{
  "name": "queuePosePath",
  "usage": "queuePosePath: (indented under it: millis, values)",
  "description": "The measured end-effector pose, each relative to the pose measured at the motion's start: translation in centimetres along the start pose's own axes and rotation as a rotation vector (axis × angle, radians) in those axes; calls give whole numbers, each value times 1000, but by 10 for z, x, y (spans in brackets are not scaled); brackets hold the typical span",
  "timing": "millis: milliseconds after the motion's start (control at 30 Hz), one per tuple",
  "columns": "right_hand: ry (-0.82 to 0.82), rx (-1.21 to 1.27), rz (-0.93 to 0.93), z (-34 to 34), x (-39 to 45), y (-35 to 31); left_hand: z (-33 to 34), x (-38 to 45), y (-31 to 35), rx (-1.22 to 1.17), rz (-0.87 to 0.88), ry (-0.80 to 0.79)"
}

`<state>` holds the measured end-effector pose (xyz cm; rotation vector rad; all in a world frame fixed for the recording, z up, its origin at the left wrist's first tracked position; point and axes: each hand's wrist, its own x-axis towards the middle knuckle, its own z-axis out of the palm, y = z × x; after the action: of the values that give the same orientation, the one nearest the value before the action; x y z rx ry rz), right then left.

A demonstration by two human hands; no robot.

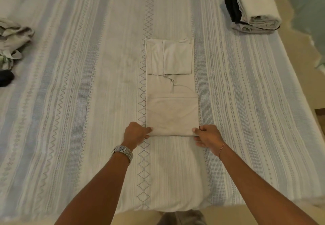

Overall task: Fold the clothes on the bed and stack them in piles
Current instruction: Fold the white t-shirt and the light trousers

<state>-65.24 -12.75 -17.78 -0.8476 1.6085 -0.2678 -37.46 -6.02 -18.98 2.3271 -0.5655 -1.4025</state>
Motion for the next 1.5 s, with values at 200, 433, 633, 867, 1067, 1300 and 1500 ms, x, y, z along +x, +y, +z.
queuePosePath:
  millis: [200,433,633,867,1067,1300,1500]
  values:
    - [64,214,-64,-6,-23,10,-4,-20,-20,-193,33,-53]
    - [61,37,-123,-8,-56,49,5,-55,-63,-369,60,-94]
    - [-20,148,-77,-16,-77,55,-1,-87,-72,-356,276,-153]
    - [-184,-2,-279,-45,-74,13,-29,-85,-24,-412,303,-261]
    - [102,-252,-572,-43,-44,-32,-48,-68,23,-320,422,-209]
    - [173,-172,-589,-24,13,-81,-40,-11,73,-164,530,81]
    - [171,-138,-584,-3,75,-107,-6,49,103,-165,460,260]
